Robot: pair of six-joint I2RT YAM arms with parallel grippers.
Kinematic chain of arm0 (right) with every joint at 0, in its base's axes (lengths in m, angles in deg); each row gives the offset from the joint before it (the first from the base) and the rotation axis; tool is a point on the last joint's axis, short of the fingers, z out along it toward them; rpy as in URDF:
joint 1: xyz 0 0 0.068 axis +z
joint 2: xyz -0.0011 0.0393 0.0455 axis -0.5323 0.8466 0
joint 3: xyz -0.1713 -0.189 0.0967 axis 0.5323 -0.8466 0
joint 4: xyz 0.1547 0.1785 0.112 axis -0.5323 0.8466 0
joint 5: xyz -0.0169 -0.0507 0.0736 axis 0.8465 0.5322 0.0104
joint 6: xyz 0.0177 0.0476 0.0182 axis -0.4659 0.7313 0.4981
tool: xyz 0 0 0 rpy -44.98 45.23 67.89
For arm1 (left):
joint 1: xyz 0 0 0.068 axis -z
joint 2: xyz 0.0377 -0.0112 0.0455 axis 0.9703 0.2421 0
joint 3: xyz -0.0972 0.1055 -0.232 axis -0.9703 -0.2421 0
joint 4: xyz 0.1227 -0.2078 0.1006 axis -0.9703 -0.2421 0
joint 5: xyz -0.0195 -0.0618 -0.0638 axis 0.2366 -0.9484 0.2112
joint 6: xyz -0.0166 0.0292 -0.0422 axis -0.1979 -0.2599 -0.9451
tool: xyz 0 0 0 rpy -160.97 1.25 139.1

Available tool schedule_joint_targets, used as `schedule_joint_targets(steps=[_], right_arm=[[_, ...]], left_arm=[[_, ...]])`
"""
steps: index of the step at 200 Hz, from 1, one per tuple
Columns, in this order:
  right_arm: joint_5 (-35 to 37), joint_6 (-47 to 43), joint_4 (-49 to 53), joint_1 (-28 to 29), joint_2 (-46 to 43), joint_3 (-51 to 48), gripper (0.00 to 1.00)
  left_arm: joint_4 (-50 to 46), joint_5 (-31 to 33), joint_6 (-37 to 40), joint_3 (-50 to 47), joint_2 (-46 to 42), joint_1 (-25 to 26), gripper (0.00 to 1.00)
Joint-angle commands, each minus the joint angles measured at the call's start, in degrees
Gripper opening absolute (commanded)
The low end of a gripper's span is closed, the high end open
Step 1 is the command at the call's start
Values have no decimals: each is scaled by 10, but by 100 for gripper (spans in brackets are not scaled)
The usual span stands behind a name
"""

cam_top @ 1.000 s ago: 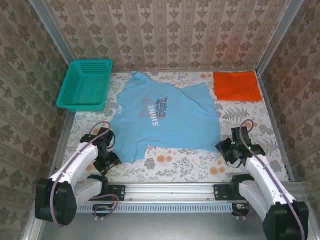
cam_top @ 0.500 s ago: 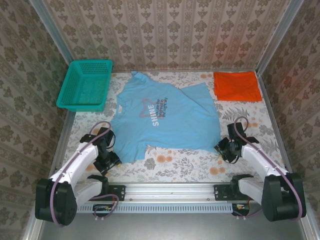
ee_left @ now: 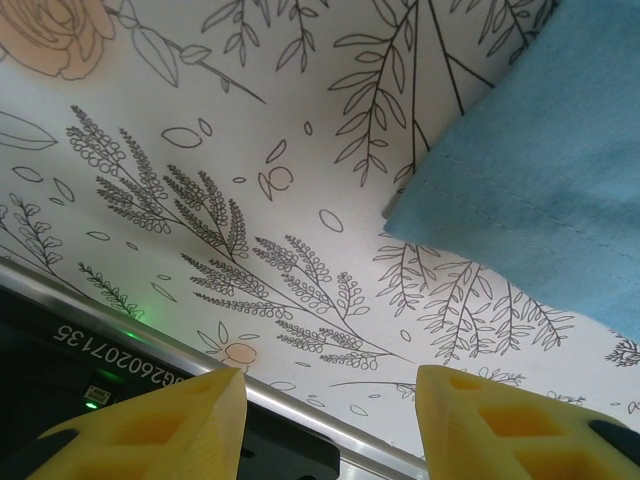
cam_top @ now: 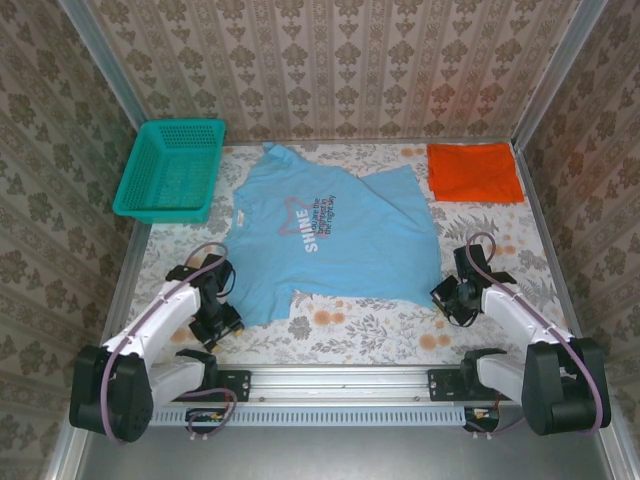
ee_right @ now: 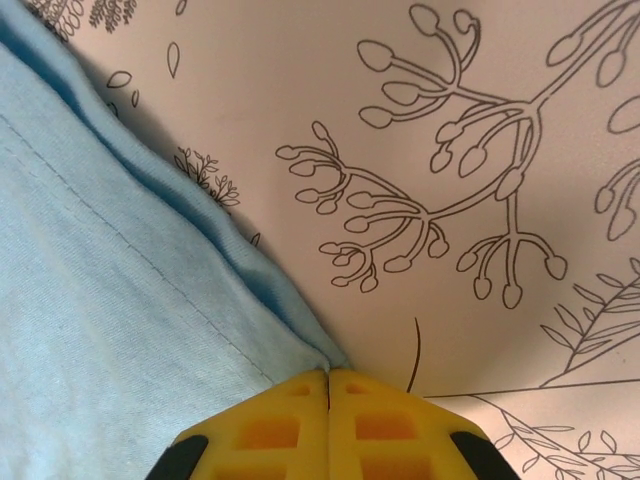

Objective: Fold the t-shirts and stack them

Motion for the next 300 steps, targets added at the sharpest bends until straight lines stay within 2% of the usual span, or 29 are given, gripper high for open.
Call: schedule_joint_targets(steps=[1,33,91,140,207,278,300], right_arm=[[17,-11,27,-3,-15,-2,0],[11,-13,22,-3,-27,-8,0],[0,-13,8,-3,-23,-10,0],[0,-16,7,-3,-21,-5,0],[0,-19,11,-4,-24,-4,0],[1,-24,27,-8,-44,0,0],[6,-30,39,-8,-49,9,0]], left_arm=[[8,7,-4,15,11,7,48],[37,2,-1,18,27,8,45],[78,55,15,18,51,8,42],[117,53,16,-10,53,7,36],[130,67,23,-19,62,7,33],[165,66,9,-41,76,7,20],[164,67,10,-39,76,8,9]])
